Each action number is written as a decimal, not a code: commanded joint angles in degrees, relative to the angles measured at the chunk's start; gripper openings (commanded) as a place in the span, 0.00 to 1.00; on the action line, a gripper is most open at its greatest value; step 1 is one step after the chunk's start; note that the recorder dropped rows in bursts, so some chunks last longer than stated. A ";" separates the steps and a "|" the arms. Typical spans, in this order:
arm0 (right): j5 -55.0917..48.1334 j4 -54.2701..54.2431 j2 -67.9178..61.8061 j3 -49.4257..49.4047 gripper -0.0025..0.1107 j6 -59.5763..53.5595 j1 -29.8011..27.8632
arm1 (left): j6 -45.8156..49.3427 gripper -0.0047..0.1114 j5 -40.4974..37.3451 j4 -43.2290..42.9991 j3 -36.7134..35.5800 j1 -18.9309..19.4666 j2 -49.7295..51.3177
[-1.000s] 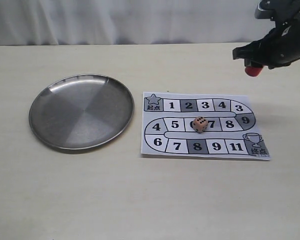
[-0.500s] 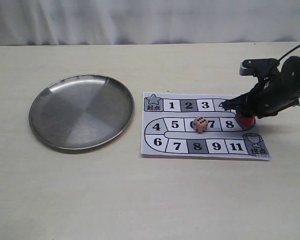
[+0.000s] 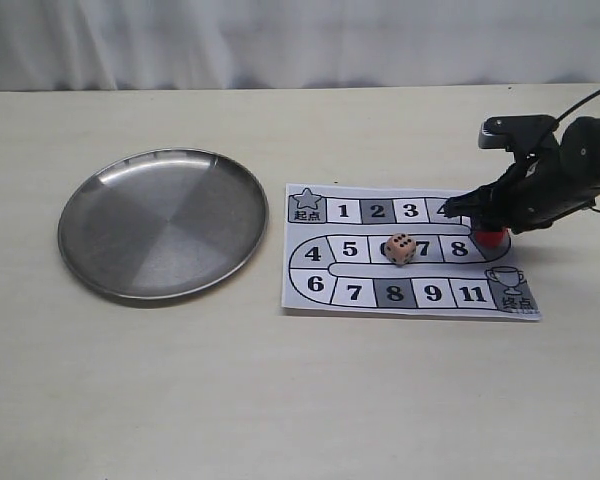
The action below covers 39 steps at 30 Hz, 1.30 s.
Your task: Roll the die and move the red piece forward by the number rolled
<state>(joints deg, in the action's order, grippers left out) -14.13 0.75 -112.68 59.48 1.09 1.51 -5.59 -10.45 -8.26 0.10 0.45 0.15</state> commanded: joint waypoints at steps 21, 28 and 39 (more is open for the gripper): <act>-2.29 0.17 23.46 0.31 0.29 -0.18 -0.19 | -0.05 0.04 0.51 -0.01 -0.10 -0.48 -0.15; 7.96 -1.40 43.58 -11.18 0.06 -0.18 -0.06 | -0.05 0.04 0.51 -0.01 -0.10 -0.48 -0.15; 25.88 -5.04 73.46 -41.65 0.06 1.83 -0.06 | -0.05 0.04 0.51 -0.01 -0.10 -0.48 -0.15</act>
<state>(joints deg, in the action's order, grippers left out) 7.53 -3.96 -45.38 23.17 1.22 1.51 -5.59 -10.45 -8.26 0.10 0.45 0.15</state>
